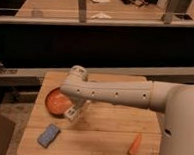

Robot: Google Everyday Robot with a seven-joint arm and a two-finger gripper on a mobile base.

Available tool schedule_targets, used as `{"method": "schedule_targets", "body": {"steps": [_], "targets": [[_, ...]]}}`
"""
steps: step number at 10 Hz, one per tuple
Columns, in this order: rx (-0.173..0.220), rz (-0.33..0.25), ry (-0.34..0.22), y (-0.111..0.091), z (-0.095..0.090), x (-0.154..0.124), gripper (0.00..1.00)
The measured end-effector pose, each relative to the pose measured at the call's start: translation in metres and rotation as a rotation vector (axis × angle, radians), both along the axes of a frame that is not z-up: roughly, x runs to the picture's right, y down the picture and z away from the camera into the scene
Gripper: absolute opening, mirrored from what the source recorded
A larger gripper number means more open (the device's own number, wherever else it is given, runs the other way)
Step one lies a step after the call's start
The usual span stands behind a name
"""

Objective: Place the bottle in the ceramic bowl

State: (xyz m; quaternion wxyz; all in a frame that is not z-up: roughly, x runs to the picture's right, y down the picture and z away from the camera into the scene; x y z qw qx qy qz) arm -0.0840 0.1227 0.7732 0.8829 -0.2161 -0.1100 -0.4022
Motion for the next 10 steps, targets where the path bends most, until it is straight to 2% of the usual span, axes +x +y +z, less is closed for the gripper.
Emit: {"method": "schedule_targets", "body": {"steps": [10], "targets": [[0.015,-0.012,-0.008,-0.024,0.019,-0.041,0.02]]}}
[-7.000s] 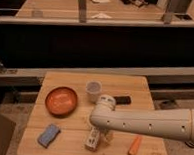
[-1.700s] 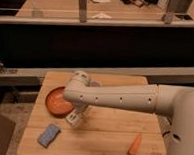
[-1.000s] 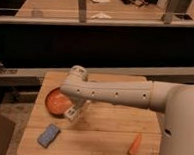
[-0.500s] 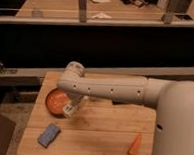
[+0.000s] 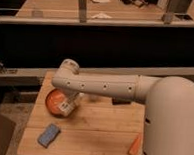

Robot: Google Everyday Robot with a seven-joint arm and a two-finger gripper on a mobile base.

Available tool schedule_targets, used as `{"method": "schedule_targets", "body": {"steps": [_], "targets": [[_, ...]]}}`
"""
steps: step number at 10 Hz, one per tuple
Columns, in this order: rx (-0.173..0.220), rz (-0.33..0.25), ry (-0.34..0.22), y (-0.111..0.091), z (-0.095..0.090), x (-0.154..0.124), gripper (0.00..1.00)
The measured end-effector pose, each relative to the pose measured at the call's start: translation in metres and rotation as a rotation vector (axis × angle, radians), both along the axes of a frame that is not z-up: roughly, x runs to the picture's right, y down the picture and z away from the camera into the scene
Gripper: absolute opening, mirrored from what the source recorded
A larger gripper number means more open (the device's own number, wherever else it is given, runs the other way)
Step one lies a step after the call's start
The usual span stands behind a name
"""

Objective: Place the bottle in the ceramic bowl

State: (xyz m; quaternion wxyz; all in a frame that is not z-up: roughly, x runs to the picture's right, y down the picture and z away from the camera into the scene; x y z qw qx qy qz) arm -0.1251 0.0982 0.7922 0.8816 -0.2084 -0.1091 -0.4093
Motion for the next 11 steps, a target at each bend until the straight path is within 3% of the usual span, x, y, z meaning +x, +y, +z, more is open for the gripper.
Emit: {"method": "schedule_targets", "body": {"steps": [11], "targets": [[0.002,0.005,-0.012,0.001,0.003,-0.011,0.02]]}}
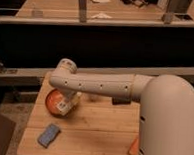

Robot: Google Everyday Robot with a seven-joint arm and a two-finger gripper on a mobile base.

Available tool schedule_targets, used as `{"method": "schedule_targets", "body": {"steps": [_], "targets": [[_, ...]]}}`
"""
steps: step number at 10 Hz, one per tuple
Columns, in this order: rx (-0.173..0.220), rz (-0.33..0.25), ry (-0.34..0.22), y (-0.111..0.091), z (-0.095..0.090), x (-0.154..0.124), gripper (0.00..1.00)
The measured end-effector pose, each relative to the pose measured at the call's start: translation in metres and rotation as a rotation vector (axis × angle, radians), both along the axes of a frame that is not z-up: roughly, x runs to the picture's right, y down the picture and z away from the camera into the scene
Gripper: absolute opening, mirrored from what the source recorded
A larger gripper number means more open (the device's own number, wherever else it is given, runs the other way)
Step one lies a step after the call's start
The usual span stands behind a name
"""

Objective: Place the bottle in the ceramic bowl

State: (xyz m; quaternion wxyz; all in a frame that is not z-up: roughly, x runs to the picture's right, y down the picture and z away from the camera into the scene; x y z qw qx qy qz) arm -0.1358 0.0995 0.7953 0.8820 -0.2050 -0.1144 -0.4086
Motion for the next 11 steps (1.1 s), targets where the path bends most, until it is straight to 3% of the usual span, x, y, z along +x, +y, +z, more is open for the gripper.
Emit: {"method": "schedule_targets", "body": {"steps": [11], "targets": [[0.003,0.015,-0.011,0.0017,0.0058,-0.0113,0.03]]}}
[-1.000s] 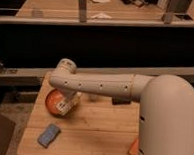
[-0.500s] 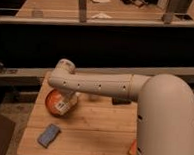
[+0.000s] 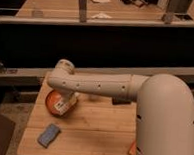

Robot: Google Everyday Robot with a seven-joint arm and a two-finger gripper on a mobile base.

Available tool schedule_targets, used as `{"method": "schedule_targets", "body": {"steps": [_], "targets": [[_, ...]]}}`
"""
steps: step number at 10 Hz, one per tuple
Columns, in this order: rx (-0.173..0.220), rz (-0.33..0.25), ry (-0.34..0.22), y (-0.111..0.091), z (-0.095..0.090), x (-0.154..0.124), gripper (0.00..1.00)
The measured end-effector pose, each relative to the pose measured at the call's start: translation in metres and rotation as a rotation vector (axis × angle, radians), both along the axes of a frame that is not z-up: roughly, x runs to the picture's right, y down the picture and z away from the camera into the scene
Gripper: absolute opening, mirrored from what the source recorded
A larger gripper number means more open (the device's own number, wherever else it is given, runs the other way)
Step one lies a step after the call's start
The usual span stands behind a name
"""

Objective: Place the bottle in the ceramic bowl

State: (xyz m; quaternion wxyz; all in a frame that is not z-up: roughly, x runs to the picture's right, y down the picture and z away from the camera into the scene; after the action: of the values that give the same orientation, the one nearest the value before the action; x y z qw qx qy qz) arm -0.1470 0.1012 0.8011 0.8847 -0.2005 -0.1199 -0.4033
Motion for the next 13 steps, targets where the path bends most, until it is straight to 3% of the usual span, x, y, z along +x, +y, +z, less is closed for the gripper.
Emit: {"method": "schedule_targets", "body": {"steps": [2,11,13], "targets": [[-0.001,0.003,-0.002,0.0001,0.0010,-0.0014,0.11],[0.000,0.004,-0.014,0.0016,0.0043,-0.0075,0.11],[0.001,0.006,-0.016,0.0017,0.0043,-0.0085,0.17]]}}
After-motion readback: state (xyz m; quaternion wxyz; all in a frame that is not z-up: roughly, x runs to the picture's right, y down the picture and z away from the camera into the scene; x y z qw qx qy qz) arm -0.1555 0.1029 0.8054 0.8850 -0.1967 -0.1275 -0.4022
